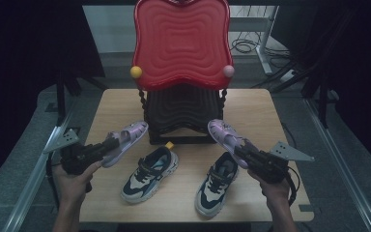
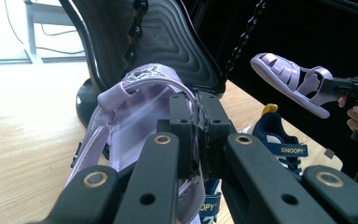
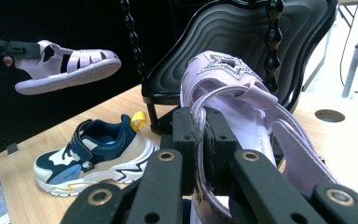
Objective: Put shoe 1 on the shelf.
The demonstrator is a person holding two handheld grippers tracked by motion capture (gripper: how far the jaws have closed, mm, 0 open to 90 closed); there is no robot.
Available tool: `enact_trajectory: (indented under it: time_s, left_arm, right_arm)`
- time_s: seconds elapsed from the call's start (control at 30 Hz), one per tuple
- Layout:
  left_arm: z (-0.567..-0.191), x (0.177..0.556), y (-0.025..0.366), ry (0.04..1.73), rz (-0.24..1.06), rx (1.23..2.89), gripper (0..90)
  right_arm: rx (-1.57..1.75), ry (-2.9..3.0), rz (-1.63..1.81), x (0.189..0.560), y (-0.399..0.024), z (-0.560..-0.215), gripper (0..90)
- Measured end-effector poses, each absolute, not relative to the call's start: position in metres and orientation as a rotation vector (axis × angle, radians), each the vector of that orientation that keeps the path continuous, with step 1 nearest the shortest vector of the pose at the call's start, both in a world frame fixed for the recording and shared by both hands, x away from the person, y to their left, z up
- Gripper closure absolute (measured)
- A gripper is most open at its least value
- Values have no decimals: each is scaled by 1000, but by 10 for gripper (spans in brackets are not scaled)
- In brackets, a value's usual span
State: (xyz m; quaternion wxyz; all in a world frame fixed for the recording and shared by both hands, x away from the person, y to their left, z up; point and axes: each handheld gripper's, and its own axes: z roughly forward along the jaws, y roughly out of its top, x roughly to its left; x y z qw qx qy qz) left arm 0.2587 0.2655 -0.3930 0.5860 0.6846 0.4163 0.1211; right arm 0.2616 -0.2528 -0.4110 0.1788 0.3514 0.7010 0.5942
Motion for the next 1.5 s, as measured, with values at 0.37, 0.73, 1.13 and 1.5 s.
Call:
enact_trajectory:
  time_s: [0.37, 0.73, 1.13, 1.5]
  left_arm:
    - [-391, 261, 260, 962, 280, 1590, 861]
    - [-391, 267, 253, 949, 273, 1600, 860]
    - [-396, 275, 244, 942, 257, 1588, 860]
    - [-393, 281, 238, 948, 281, 1574, 861]
  right_arm:
    - [967, 1994, 1684, 264, -243, -410, 855]
    - [963, 2005, 1684, 266, -238, -411, 855]
    - [979, 2012, 1686, 269, -232, -413, 855]
    - [988, 2014, 1685, 275, -221, -412, 855]
